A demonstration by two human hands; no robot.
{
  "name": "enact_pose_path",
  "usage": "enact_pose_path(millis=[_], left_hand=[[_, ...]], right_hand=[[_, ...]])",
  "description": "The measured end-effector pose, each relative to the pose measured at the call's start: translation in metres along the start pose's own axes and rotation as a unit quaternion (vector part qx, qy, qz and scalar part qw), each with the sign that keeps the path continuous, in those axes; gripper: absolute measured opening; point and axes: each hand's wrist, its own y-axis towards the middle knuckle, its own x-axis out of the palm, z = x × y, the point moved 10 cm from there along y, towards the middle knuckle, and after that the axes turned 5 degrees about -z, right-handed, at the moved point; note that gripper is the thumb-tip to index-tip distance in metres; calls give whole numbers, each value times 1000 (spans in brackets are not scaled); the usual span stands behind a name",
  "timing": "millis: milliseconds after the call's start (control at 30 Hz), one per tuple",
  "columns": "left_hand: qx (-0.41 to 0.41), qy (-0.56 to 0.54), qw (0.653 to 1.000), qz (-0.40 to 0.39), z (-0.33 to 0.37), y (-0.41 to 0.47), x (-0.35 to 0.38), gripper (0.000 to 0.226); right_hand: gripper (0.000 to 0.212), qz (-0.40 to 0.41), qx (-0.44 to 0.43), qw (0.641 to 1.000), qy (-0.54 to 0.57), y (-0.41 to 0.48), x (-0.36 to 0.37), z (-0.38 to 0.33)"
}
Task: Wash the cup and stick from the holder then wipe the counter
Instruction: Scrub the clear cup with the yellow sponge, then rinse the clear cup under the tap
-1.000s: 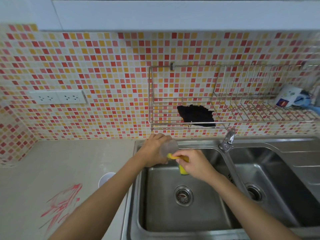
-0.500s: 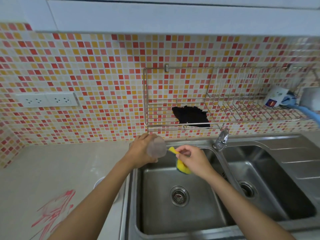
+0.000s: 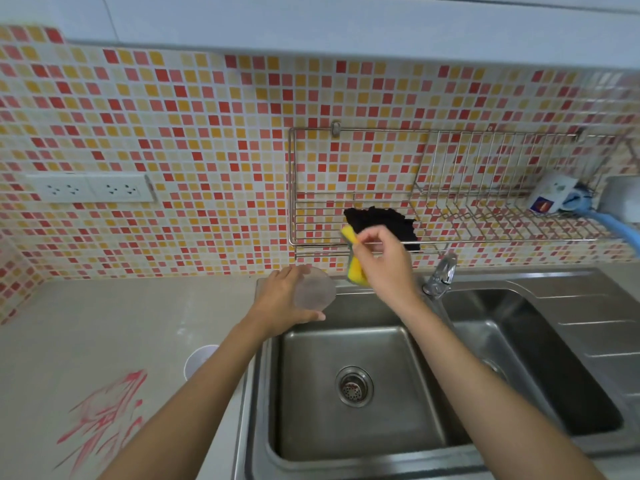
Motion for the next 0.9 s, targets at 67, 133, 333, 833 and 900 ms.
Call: enact_pose_path(millis=[67,133,333,833,900], left_hand=[[0,-8,1000,-3,-2,0,6,90],[-8,-11,1000,-9,-7,1,15,91],[-34,-38,999,7,-23,-1,34,90],[-19,-14,997,-73,34,52,130,80],[-28,-21,995,-97,53,65,153,82]], right_hand=[[6,10,-25,999,-19,33,5,-16],[6,0,-30,997,-65,68,19,-20],[14,-111,1,966,-233,126,76,14],[14,183,-143,973,6,-46,-121,104],[19,207,-50,977,-2,-59,-153,173]])
